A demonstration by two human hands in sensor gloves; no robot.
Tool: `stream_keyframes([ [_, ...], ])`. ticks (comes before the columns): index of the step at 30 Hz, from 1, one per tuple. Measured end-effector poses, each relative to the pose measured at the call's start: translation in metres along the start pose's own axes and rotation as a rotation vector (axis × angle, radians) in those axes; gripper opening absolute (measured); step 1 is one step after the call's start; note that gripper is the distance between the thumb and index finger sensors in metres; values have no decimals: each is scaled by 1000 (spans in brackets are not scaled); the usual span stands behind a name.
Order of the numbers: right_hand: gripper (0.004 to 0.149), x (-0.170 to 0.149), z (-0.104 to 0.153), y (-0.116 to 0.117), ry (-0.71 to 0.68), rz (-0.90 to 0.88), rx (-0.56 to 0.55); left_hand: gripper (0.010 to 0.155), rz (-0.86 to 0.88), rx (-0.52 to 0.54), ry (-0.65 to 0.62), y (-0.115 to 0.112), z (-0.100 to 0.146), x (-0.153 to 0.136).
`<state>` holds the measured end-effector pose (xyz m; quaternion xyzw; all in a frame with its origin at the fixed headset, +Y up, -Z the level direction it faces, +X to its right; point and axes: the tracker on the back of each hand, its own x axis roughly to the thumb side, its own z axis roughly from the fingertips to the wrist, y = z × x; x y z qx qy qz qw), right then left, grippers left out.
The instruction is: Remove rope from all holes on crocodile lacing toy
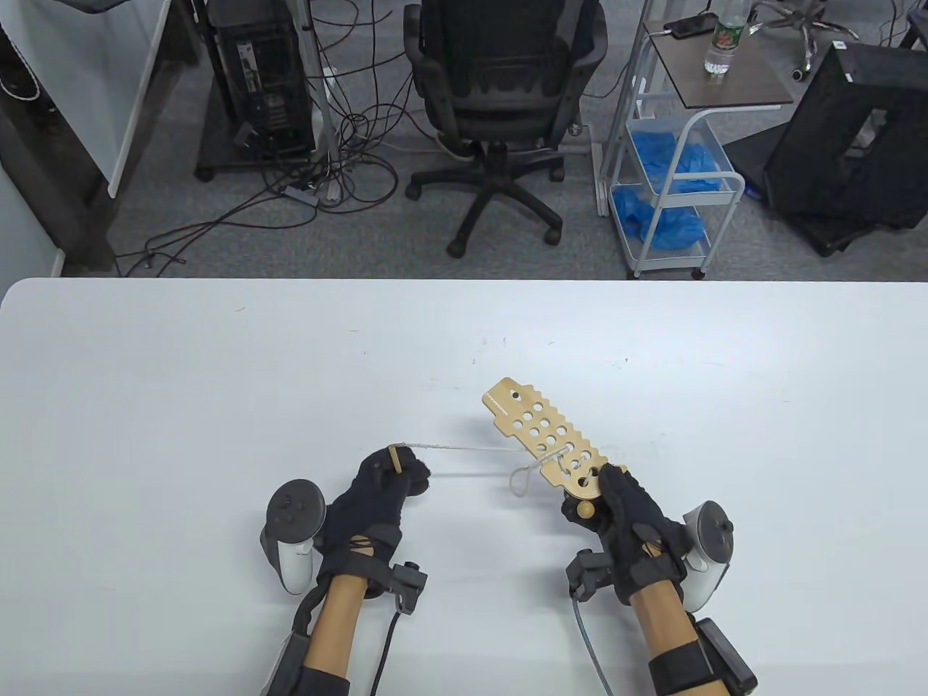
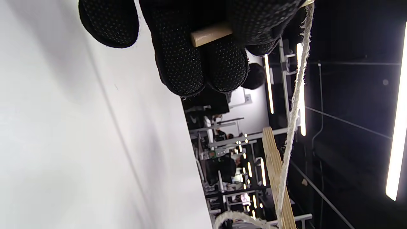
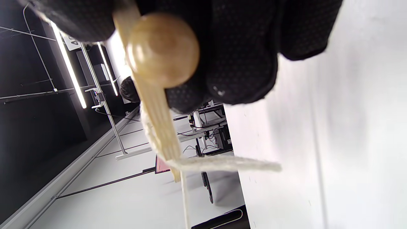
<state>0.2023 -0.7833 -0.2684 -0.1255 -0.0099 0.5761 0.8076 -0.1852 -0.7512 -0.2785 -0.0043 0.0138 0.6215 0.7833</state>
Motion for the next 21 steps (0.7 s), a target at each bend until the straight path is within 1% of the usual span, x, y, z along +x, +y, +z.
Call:
stream_keyframes([
  [3, 49, 0, -1, -4, 2, -9, -15, 45, 33, 26, 29, 3, 1, -3],
  [11, 49, 1, -4, -17, 15, -34, -77, 44, 4, 44, 32, 8, 2, 0],
  [14, 49, 1, -5, -21, 17, -56, -103, 45, 4, 69, 30, 13, 3, 1],
  [21, 49, 1, -6, -31, 27, -83, -149, 51, 74, 108, 40, 24, 3, -2],
])
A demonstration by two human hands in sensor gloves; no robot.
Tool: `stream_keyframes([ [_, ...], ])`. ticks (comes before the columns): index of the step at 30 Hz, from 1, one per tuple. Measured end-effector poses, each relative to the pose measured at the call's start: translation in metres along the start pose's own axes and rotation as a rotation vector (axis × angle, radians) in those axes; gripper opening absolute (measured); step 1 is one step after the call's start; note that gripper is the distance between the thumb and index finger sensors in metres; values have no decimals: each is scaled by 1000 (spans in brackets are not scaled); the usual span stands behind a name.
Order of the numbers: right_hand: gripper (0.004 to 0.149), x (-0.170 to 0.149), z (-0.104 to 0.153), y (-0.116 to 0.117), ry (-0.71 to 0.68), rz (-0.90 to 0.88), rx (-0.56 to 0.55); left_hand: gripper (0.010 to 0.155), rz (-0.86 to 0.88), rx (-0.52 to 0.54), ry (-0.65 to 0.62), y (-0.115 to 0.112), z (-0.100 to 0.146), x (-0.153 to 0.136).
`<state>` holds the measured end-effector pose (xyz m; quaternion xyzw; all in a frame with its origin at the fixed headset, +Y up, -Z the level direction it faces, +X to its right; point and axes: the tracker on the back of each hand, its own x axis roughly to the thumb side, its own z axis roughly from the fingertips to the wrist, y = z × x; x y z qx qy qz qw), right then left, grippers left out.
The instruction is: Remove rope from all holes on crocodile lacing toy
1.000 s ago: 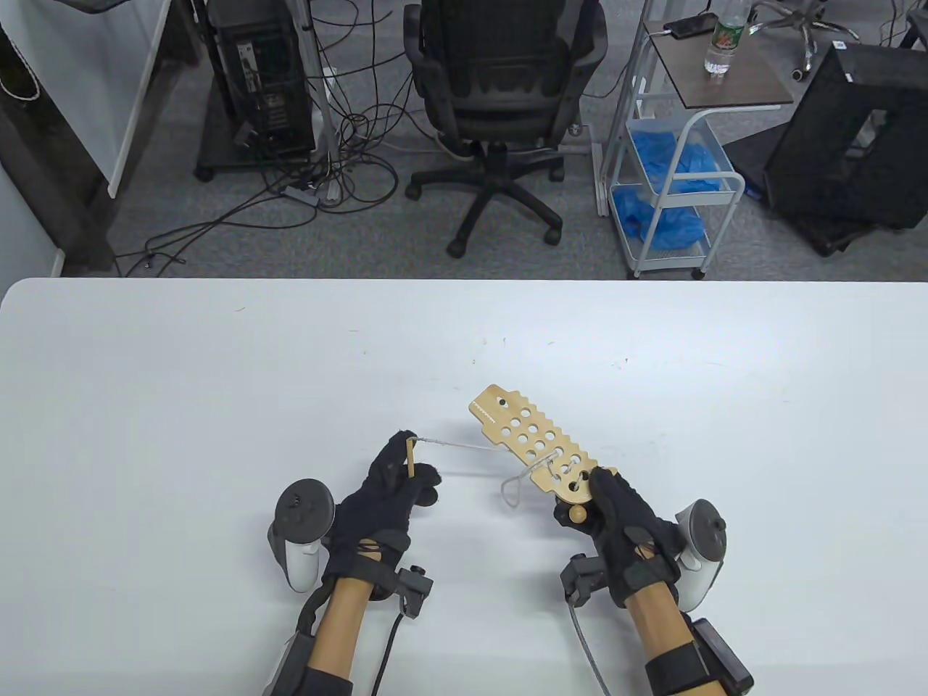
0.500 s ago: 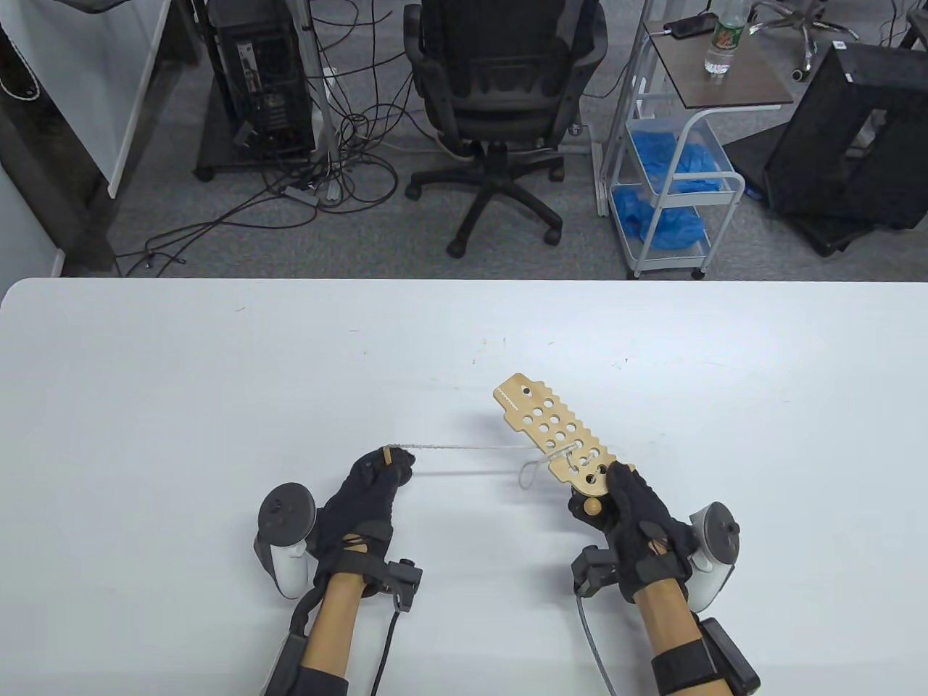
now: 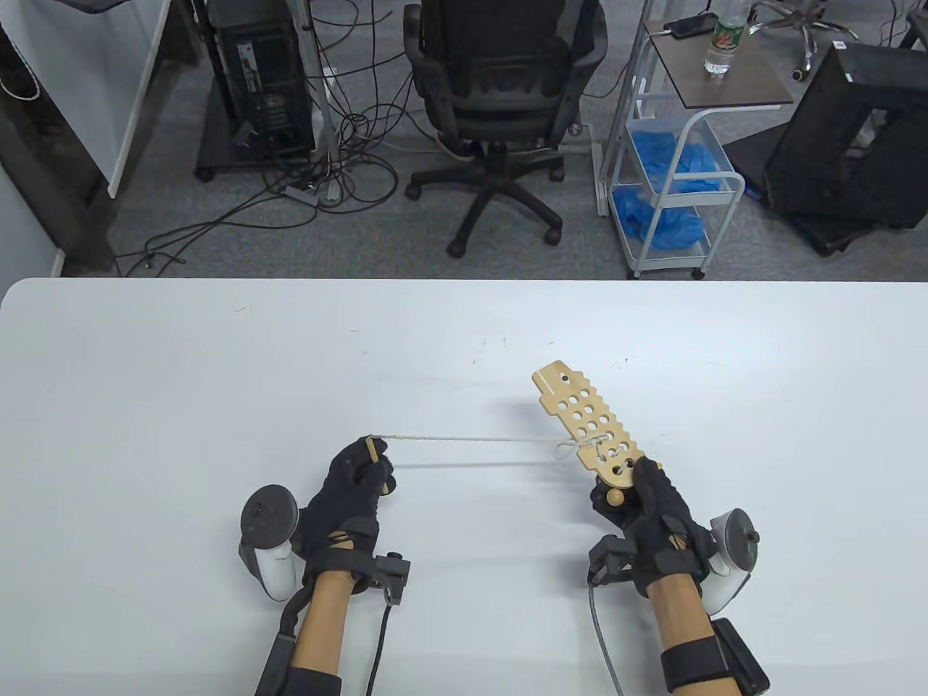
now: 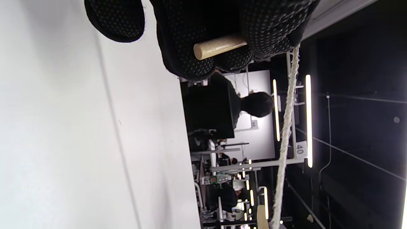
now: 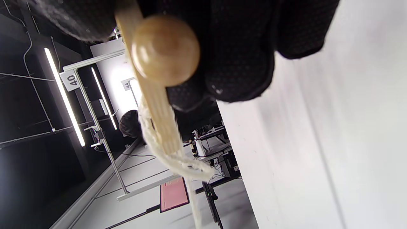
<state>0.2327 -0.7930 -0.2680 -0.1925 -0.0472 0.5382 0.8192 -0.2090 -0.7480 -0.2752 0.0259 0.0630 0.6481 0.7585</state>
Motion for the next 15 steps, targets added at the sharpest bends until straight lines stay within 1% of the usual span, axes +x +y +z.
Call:
stream_keyframes([
  [11, 49, 1, -3, -13, 12, -44, -59, 70, 22, 132, 48, 20, 0, -11],
  [15, 49, 1, -3, -15, 17, -64, -64, 72, 33, 138, 63, 22, -1, -14],
])
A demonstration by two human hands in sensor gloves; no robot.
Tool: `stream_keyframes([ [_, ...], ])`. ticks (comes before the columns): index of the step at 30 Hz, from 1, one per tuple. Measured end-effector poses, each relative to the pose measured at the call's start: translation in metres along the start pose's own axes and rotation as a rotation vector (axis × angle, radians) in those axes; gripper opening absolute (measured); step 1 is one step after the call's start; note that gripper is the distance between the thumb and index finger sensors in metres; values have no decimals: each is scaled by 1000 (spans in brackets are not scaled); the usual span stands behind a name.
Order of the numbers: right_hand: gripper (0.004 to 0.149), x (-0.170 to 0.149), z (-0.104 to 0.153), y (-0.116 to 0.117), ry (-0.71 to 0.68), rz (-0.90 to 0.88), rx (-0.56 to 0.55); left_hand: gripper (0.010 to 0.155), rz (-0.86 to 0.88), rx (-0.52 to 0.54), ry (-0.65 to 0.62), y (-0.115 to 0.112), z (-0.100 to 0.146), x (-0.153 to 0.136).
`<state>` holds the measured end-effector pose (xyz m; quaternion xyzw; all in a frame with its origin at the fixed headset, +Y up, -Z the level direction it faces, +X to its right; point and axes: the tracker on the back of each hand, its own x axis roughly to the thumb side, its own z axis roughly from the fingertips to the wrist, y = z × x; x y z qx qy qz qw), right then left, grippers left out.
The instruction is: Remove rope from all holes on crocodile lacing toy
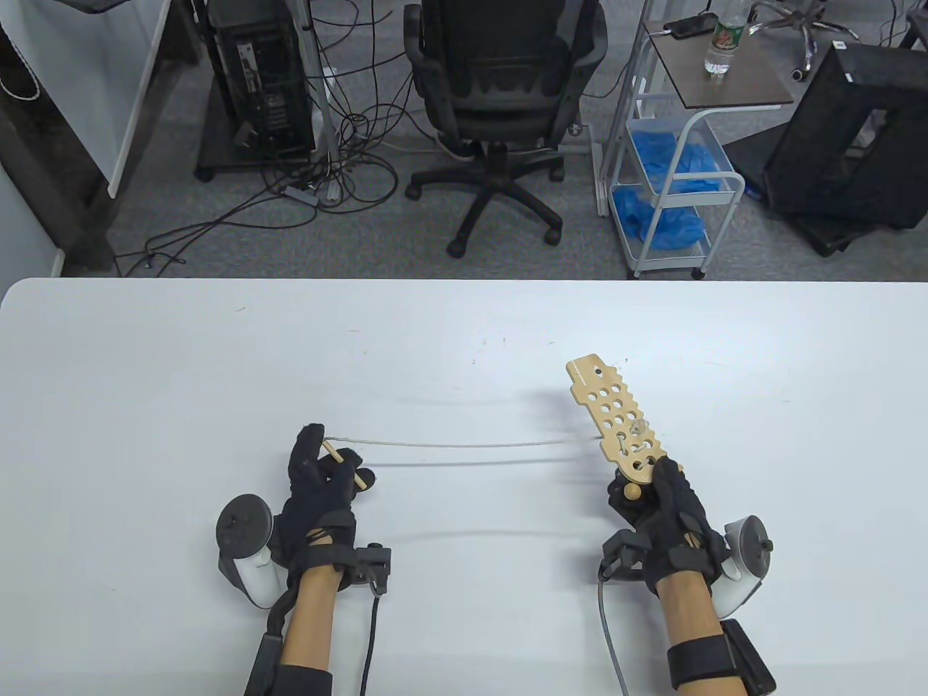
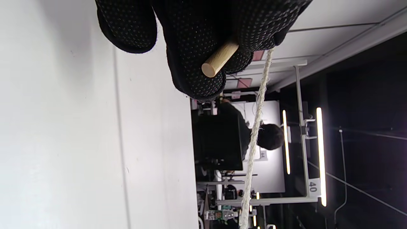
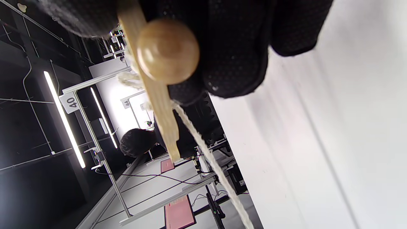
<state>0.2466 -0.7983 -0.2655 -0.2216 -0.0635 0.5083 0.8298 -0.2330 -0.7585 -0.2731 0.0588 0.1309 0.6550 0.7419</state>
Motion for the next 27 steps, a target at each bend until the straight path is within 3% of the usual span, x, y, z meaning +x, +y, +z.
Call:
stream_keyframes([
  [11, 48, 2, 1, -7, -6, -93, -29, 63, 12, 113, -1, 7, 3, -1],
  [27, 48, 5, 4, -18, -33, -233, -113, 50, 117, 190, 101, 16, 5, -13],
])
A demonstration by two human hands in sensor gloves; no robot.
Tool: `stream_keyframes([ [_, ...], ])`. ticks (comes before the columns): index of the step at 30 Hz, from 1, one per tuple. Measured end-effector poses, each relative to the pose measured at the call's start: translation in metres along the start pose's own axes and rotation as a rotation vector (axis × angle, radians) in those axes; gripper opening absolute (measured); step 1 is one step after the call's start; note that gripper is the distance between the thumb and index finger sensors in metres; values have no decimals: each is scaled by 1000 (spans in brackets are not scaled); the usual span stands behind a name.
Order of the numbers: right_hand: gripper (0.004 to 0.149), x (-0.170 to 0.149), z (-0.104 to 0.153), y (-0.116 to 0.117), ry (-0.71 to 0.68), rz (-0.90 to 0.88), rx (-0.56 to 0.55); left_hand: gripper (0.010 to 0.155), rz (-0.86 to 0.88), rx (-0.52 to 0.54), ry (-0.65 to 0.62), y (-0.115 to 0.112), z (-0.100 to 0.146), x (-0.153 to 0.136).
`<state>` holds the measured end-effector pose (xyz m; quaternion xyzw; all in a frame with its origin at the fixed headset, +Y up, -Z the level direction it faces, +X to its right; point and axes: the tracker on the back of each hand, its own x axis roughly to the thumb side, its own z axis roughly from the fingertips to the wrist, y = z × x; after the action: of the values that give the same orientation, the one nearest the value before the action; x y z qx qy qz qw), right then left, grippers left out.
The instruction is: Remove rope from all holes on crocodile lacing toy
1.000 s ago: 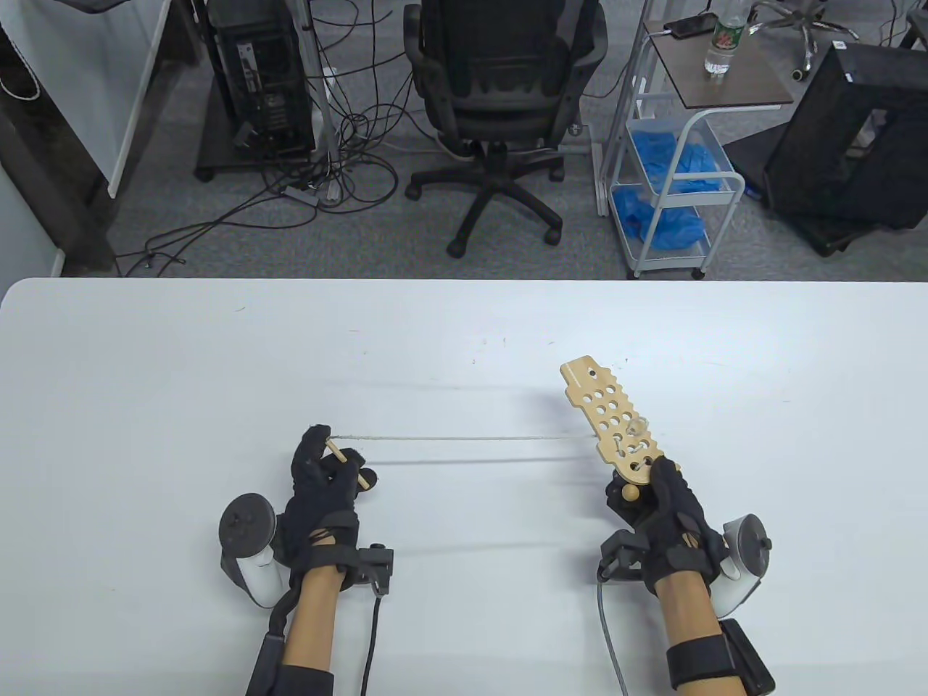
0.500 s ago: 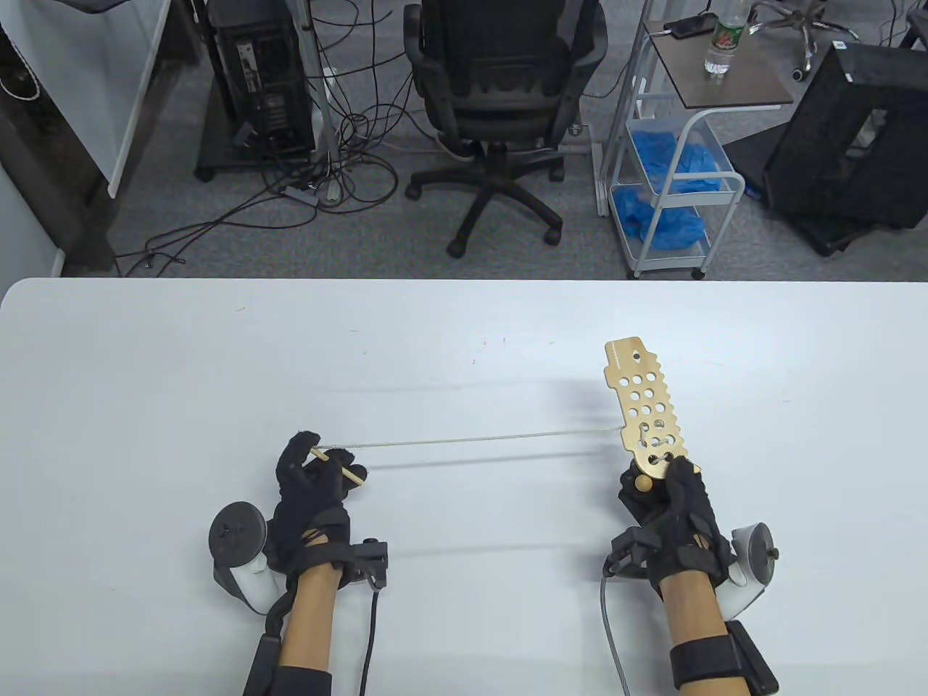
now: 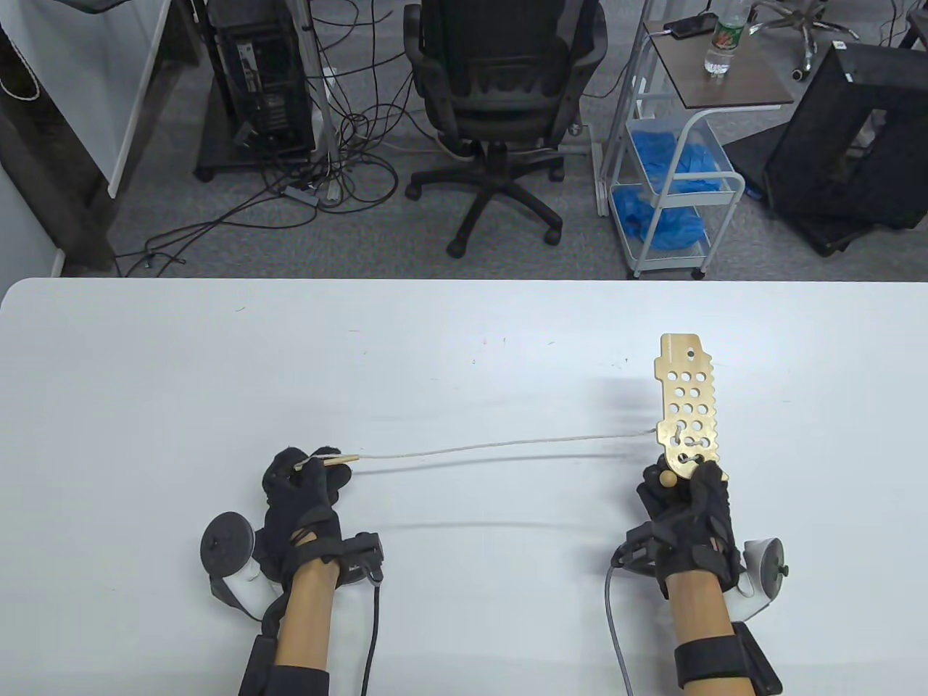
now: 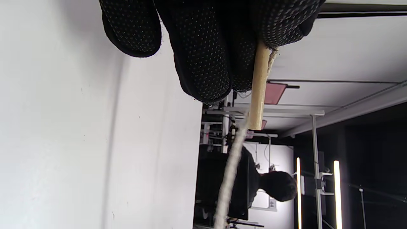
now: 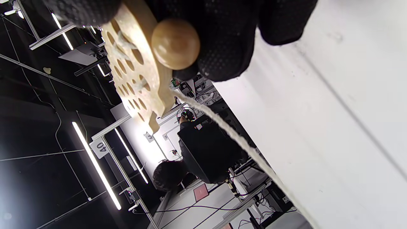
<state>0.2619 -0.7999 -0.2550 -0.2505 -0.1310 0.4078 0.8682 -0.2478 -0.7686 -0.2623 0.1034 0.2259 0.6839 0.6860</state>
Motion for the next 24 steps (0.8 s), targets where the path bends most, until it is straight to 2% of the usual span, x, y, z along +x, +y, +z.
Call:
stream_keyframes([
  [4, 48, 0, 1, 1, -8, 19, -1, 48, -3, -14, -24, -3, 0, 1],
  [9, 49, -7, 5, 12, -32, 134, 40, 44, -59, -42, -68, -17, 3, 2],
  [16, 49, -21, 17, 40, -87, 270, 180, 41, -154, -175, -121, -42, 11, 4],
  [24, 48, -39, 30, 66, -76, 311, 400, 41, -260, -301, -203, -72, 27, 5],
])
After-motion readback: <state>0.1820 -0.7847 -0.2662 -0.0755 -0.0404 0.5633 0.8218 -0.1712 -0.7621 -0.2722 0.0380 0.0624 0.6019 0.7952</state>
